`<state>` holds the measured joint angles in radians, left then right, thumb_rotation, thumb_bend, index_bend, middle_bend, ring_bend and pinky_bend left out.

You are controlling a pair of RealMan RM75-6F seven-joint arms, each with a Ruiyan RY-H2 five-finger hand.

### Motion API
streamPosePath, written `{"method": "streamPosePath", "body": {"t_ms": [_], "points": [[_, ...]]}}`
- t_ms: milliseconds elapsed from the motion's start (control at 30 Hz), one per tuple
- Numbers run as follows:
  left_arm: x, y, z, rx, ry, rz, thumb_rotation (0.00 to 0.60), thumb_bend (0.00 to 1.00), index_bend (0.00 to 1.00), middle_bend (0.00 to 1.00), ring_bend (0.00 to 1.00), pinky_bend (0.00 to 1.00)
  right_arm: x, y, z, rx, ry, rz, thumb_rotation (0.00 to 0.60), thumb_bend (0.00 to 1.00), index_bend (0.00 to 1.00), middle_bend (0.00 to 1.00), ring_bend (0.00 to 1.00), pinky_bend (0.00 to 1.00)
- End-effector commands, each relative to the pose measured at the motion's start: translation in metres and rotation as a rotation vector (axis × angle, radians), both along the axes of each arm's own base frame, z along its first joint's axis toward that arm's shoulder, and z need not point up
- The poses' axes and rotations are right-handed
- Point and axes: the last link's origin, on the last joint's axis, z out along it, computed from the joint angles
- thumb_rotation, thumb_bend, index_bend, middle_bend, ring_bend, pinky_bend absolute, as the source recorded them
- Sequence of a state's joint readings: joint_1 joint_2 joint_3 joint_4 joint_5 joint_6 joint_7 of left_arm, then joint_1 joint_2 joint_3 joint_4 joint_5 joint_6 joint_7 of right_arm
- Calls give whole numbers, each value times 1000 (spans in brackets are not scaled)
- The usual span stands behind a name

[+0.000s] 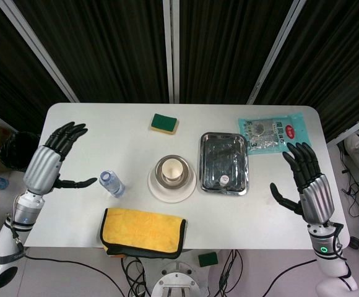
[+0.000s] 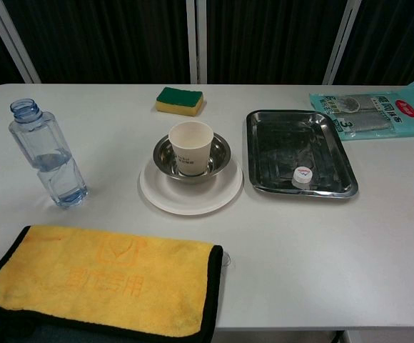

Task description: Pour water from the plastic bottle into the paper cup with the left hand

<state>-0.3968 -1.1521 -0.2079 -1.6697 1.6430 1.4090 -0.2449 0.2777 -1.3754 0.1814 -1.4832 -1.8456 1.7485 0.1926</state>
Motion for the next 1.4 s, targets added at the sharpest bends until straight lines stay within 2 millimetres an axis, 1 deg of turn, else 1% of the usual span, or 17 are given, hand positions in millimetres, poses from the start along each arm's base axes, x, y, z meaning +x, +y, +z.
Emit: {"method": "streamPosePath", "body": {"t_ms": [33, 367, 433, 533, 600, 700, 800, 867, 933, 1033, 1267, 1400], "points": [[3, 3, -3, -15, -6, -5, 315, 50, 102, 109, 59, 141, -1, 0, -2, 7, 6, -3, 600, 373, 0, 0, 0, 0], [1, -2, -7, -31, -13, 7, 326, 49, 102, 110, 58, 140, -9, 1, 1, 17, 2, -27, 600, 373, 0, 0, 0, 0], [-1, -4, -9, -44, -23, 14, 328, 50, 102, 109, 59, 141, -11, 1, 1, 18, 6, -32, 600, 373, 0, 0, 0, 0], [-11, -10, -13, -66, -50, 36, 334, 29, 102, 112, 58, 141, -14, 2, 4, 13, 17, -51, 600, 374, 0, 0, 0, 0], [-23, -14, -19, -91, -93, 59, 323, 5, 102, 122, 59, 141, -17, 4, 9, 1, 20, -61, 600, 375, 0, 0, 0, 0], [-40, -19, -33, -119, -144, 96, 269, 0, 101, 129, 59, 140, -21, 5, 16, -15, 19, -75, 600, 375, 0, 0, 0, 0], [-49, -22, -51, -114, -203, 106, 237, 0, 95, 129, 54, 137, -24, 6, 23, -34, 12, -88, 600, 375, 0, 0, 0, 0], [-54, -21, -64, -114, -252, 114, 227, 0, 87, 126, 49, 136, -26, 8, 27, -43, 6, -94, 600, 375, 0, 0, 0, 0], [-59, -20, -75, -121, -302, 129, 242, 0, 72, 121, 46, 136, -29, 10, 30, -53, 1, -101, 600, 375, 0, 0, 0, 0], [-67, -16, -90, -169, -343, 180, 318, 0, 30, 117, 45, 136, -31, 13, 35, -64, 3, -107, 600, 376, 0, 0, 0, 0], [-77, -7, -110, -214, -378, 225, 353, 0, 21, 104, 44, 135, -35, 15, 41, -77, 4, -124, 600, 376, 0, 0, 0, 0], [-80, -7, -117, -233, -379, 231, 351, 0, 16, 102, 44, 135, -36, 13, 41, -74, 8, -131, 600, 376, 0, 0, 0, 0]]}}
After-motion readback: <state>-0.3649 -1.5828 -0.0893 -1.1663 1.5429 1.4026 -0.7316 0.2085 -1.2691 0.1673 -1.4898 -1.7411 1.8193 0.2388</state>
